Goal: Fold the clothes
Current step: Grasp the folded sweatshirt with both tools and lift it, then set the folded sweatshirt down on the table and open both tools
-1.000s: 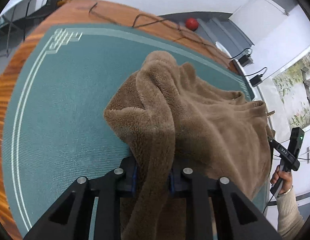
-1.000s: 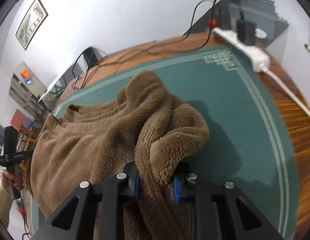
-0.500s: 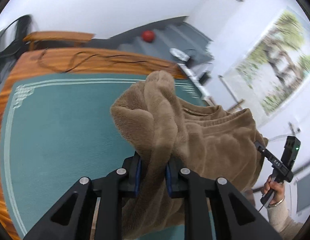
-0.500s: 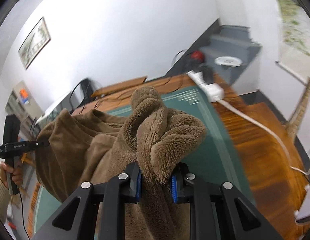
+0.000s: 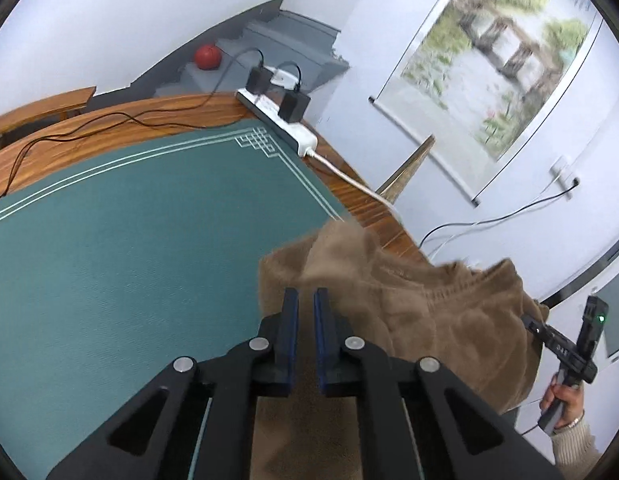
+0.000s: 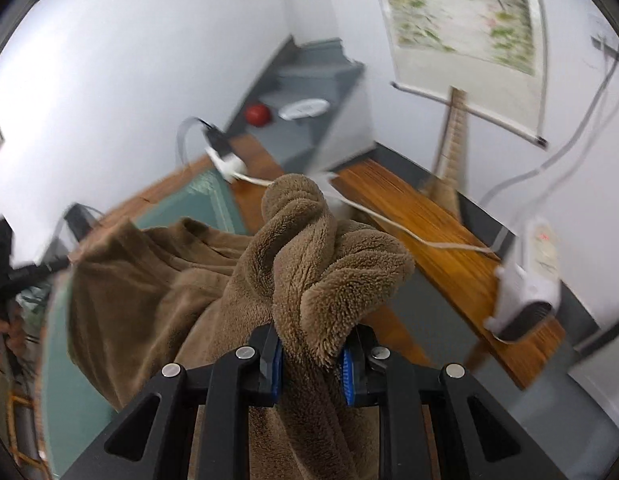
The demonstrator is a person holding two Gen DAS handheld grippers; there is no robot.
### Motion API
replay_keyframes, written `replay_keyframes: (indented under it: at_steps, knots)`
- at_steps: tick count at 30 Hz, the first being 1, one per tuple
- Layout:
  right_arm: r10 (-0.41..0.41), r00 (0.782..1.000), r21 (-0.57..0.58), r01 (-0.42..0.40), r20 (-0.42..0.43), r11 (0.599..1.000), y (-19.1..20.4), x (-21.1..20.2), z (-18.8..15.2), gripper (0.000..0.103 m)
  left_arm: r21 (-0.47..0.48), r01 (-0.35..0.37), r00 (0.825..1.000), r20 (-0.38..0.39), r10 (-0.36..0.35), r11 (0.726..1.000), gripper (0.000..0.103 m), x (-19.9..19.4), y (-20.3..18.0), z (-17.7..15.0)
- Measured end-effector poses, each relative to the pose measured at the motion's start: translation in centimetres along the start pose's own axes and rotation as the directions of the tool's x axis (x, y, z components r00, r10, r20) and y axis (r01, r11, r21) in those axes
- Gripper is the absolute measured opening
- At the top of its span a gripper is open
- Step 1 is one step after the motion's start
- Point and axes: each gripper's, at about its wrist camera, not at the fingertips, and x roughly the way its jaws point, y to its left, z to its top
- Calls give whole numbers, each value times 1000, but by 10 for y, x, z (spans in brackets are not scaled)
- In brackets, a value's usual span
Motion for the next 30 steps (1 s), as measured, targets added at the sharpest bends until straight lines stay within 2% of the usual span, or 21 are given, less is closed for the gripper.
replay_keyframes:
  at_steps: [4,6,7,8,9,10,12,15,18,21,26,30]
  knots:
    - [-20,999,47,22,-47,999,-25,17,-23,24,21,-73,996,-41,74,997,9,18,-16,-13]
    - [-34,998,72,38,-55,997,-32,16,-29,35,40,-133,990,-47,135,990,14,15,-23,-24]
    - [-51,997,83,55,-55,995,-37,15,-29,58,48,-155,986,-51,158,987,33,13,-27,-29]
    - [-77,996,88,81,-47,993,-40,13,-30,86,56,-175,982,-57,178,983,64,11,-30,-33]
    - [-105,994,92,108,-37,990,-44,10,-31,91,63,-193,979,-50,196,979,79,6,-34,-37]
    - [-130,991,92,132,-28,987,-47,3,-33,92,70,-211,976,-38,214,975,89,0,-39,-43]
    - [-171,985,94,172,-20,981,-49,-13,-37,92,93,-230,972,-27,233,969,90,-10,-51,-52]
    - [-208,978,98,209,-29,973,-41,-36,-46,93,132,-267,963,-6,270,955,103,-23,-78,-68]
    - [-198,978,44,201,-59,979,-13,-54,-65,96,157,-259,965,-11,264,953,103,-27,-105,-85]
    - [-186,981,-22,185,-47,982,16,-68,-85,96,173,-235,970,-28,243,956,103,-30,-131,-103]
    - [-149,987,-49,146,-54,988,47,-80,-104,96,182,-205,976,-39,215,962,103,-31,-166,-121]
    - [-155,987,-94,151,-36,984,59,-89,-116,96,201,-207,976,-32,218,957,103,-36,-186,-136]
